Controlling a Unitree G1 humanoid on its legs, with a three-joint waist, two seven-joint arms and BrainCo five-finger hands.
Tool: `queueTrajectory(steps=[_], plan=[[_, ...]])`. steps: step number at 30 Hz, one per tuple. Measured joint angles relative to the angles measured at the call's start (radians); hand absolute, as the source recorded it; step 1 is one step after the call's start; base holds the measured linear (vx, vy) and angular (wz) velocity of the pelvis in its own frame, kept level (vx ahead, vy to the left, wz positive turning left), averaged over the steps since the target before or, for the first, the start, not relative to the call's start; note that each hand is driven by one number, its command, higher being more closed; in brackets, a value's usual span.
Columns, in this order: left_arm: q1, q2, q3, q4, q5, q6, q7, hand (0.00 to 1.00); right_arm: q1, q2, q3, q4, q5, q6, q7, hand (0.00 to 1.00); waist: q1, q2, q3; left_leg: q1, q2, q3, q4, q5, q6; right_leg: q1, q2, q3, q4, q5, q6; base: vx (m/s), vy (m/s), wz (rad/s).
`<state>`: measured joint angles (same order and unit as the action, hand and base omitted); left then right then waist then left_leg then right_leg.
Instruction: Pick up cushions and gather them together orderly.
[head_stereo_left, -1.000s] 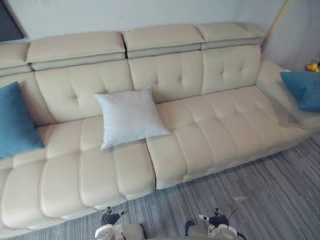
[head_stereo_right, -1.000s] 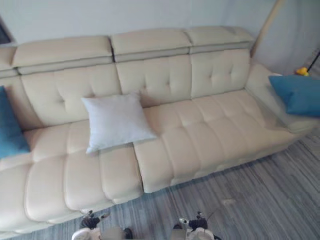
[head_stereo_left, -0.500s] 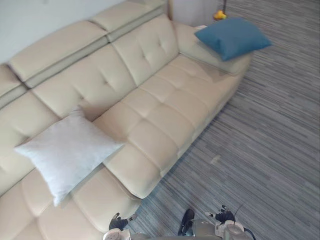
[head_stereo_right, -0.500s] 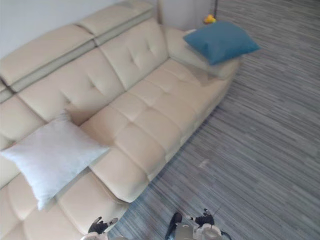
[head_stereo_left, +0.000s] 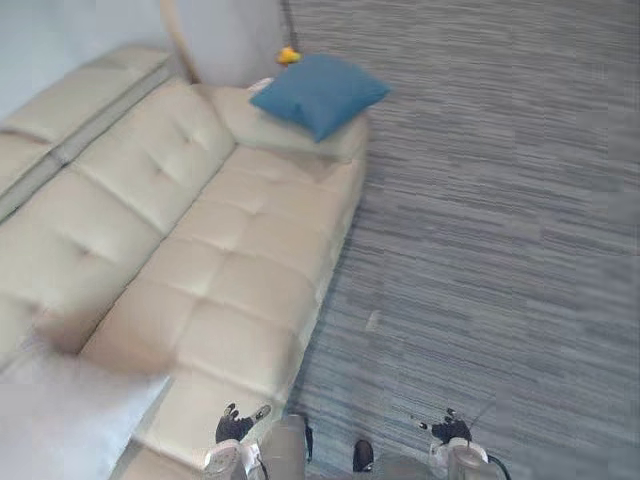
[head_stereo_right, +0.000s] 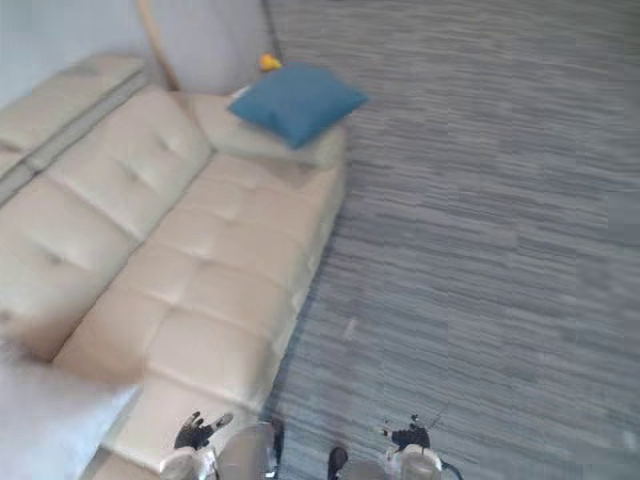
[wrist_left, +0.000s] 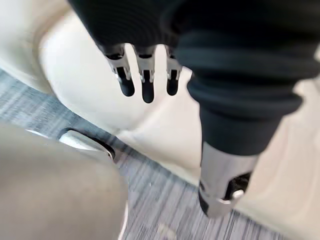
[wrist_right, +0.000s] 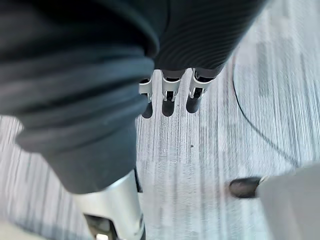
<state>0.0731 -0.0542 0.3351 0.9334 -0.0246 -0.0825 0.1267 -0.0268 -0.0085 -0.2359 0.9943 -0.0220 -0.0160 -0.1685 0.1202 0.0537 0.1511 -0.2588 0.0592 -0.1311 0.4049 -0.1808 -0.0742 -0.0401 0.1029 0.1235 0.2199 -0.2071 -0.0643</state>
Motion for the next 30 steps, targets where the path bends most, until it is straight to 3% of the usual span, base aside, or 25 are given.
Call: queueTrajectory(steps=[2,3,4,5,6,8,9,10,13,14,15,16,17,19,20,21,22,24,25,27,29,30], plan=[[0.004,0.016,-0.001,-0.002,-0.001,0.001,0.000,0.00,0.004,0.022,0.012,-0.001,-0.011,0.000,0.003,0.00,0.008,-0.030,-0.016,0.022,0.011,0.101,-0.002,-0.027,0.015,-0.020,-0.059,-0.045,0.064,-0.025,0.023,0.39,0.230,-1.59],[-0.003,0.026,-0.005,-0.002,-0.003,0.002,0.001,0.00,-0.002,0.031,0.012,-0.001,-0.021,0.001,0.004,0.00,0.030,-0.059,-0.024,0.063,0.011,0.178,-0.002,-0.055,0.027,-0.042,-0.104,-0.083,0.147,-0.048,0.078,0.43,0.247,-1.71],[-0.006,0.040,-0.029,0.003,-0.003,0.006,0.001,0.00,-0.006,0.033,0.016,-0.005,-0.025,0.000,0.005,0.00,0.033,-0.061,-0.022,0.107,0.007,0.225,-0.004,-0.080,0.039,-0.069,-0.129,-0.130,0.239,-0.063,0.124,0.35,0.202,-1.35],[-0.006,0.045,-0.044,0.004,-0.003,0.007,0.001,0.00,-0.006,0.033,0.017,-0.006,-0.028,0.000,0.006,0.00,0.032,-0.061,-0.020,0.121,0.004,0.235,-0.005,-0.085,0.045,-0.084,-0.141,-0.150,0.284,-0.065,0.139,0.27,0.128,-0.77],[-0.007,0.055,-0.074,0.010,-0.002,0.008,0.002,0.00,-0.009,0.030,0.017,-0.004,-0.041,0.000,0.010,0.00,0.022,-0.054,-0.013,0.158,-0.003,0.239,-0.004,-0.095,0.060,-0.128,-0.179,-0.215,0.417,-0.048,0.206,0.28,0.078,-0.24],[-0.009,0.065,-0.100,0.022,-0.002,0.010,0.002,0.00,-0.010,0.029,0.015,0.006,-0.050,0.006,0.014,0.00,0.007,-0.045,0.000,0.226,0.001,0.242,-0.046,-0.098,0.066,-0.157,-0.241,-0.337,0.526,-0.064,0.183,0.31,0.048,-0.06],[-0.007,0.074,-0.102,0.025,-0.002,0.012,0.004,0.00,-0.013,0.027,0.017,0.007,-0.056,0.008,0.016,0.00,-0.001,-0.035,0.005,0.269,0.011,0.242,-0.090,-0.098,0.066,-0.166,-0.281,-0.422,0.535,-0.090,0.131,0.23,-0.014,-0.01],[-0.005,0.080,-0.104,0.025,-0.002,0.012,0.004,0.00,-0.016,0.025,0.017,0.007,-0.056,0.008,0.017,0.00,-0.005,-0.032,0.007,0.286,0.018,0.242,-0.111,-0.098,0.066,-0.175,-0.296,-0.456,0.521,-0.097,0.117,0.28,-0.065,-0.06],[-0.016,0.096,-0.122,0.033,0.002,0.013,0.005,0.00,-0.033,-0.006,0.025,0.018,-0.056,0.008,0.021,0.00,-0.013,-0.024,0.016,0.343,0.066,0.244,-0.185,-0.098,0.066,-0.248,-0.297,-0.483,0.355,-0.073,0.128,0.28,-0.159,-0.17],[-0.020,0.102,-0.135,0.045,0.003,0.013,0.005,0.00,-0.042,-0.021,0.027,0.021,-0.056,0.009,0.021,0.00,-0.016,-0.025,0.025,0.366,0.084,0.242,-0.206,-0.097,0.064,-0.276,-0.277,-0.459,0.264,-0.013,0.137,0.30,-0.230,-0.09],[-0.014,0.120,-0.141,0.056,0.004,0.014,0.004,0.00,-0.040,-0.027,0.029,0.023,-0.056,0.009,0.020,0.00,-0.020,-0.045,0.029,0.380,0.072,0.236,-0.211,-0.097,0.059,-0.272,-0.271,-0.420,0.157,0.072,0.132,0.38,-0.317,0.12],[-0.017,0.133,-0.146,0.063,0.004,0.013,0.003,0.00,-0.026,-0.036,0.034,0.040,-0.055,0.008,0.020,0.00,-0.029,-0.073,0.034,0.401,0.061,0.208,-0.206,-0.114,0.029,-0.275,-0.279,-0.376,0.122,0.169,0.104,0.39,-0.336,0.22],[-0.020,0.119,-0.148,0.071,0.012,0.013,0.002,0.00,-0.032,-0.058,0.033,0.057,-0.051,0.013,0.018,0.00,-0.033,-0.032,0.032,0.398,0.105,0.170,-0.150,-0.122,0.009,-0.273,-0.254,-0.397,0.185,0.102,0.094,0.33,-0.309,0.21],[-0.021,0.101,-0.142,0.070,0.020,0.009,0.003,0.00,-0.028,-0.069,0.034,0.056,-0.048,0.012,0.017,0.00,-0.047,-0.018,0.034,0.315,0.130,0.125,0.034,-0.106,-0.014,-0.255,-0.240,-0.423,0.194,0.052,0.091,0.30,-0.295,0.15],[-0.023,0.090,-0.124,0.059,0.022,0.009,0.002,0.00,-0.028,-0.069,0.032,0.050,-0.042,0.012,0.016,0.00,-0.058,-0.001,0.045,0.235,0.150,0.091,0.211,-0.063,-0.028,-0.219,-0.224,-0.446,0.193,0.029,0.075,0.34,-0.312,0.40],[-0.023,0.074,-0.109,0.044,0.020,0.010,0.001,0.00,-0.025,-0.068,0.033,0.039,-0.028,0.006,0.011,0.00,-0.065,0.017,0.058,0.155,0.183,0.082,0.404,0.040,-0.017,-0.159,-0.203,-0.475,0.183,0.007,0.058,0.43,-0.301,0.48],[-0.021,0.067,-0.107,0.026,0.020,0.007,-0.002,0.00,-0.011,-0.068,0.044,0.044,-0.014,0.005,0.003,0.00,-0.049,0.019,0.065,0.050,0.250,0.128,0.637,0.077,0.000,-0.050,-0.165,-0.488,0.128,-0.031,0.030,0.46,-0.281,0.37],[-0.023,0.076,-0.114,0.000,0.019,0.002,-0.003,0.00,-0.018,-0.055,0.044,0.044,-0.004,0.002,-0.001,0.00,-0.043,-0.002,0.065,-0.035,0.249,0.218,0.690,0.023,0.024,0.048,-0.161,-0.498,0.046,-0.040,0.029,0.39,-0.197,0.21],[-0.023,0.079,-0.118,-0.006,0.019,0.001,-0.003,0.00,-0.020,-0.053,0.044,0.044,0.001,0.002,-0.001,0.00,-0.043,-0.008,0.064,-0.056,0.241,0.244,0.673,0.011,0.026,0.066,-0.160,-0.500,0.022,-0.039,0.030,0.37,-0.172,0.18],[-0.027,0.079,-0.119,-0.026,0.017,-0.003,-0.003,0.00,-0.036,-0.053,0.044,0.051,0.003,0.002,-0.001,0.00,-0.031,-0.018,0.065,-0.124,0.193,0.351,0.464,-0.027,0.028,0.135,-0.158,-0.507,-0.068,-0.016,0.059,0.41,-0.100,-0.02],[-0.035,0.079,-0.119,-0.031,0.020,-0.001,-0.003,0.00,-0.051,-0.051,0.041,0.054,0.003,0.003,-0.003,0.00,-0.013,-0.023,0.068,-0.143,0.126,0.431,0.170,-0.011,0.038,0.178,-0.159,-0.505,-0.118,-0.015,0.065,0.53,0.000,-0.17],[-0.039,0.081,-0.118,-0.030,0.020,0.000,-0.002,0.00,-0.056,-0.051,0.038,0.054,0.003,0.003,-0.005,0.00,-0.005,-0.030,0.072,-0.139,0.075,0.455,-0.010,0.048,0.042,0.209,-0.164,-0.505,-0.146,-0.020,0.076,0.55,0.071,-0.22]])
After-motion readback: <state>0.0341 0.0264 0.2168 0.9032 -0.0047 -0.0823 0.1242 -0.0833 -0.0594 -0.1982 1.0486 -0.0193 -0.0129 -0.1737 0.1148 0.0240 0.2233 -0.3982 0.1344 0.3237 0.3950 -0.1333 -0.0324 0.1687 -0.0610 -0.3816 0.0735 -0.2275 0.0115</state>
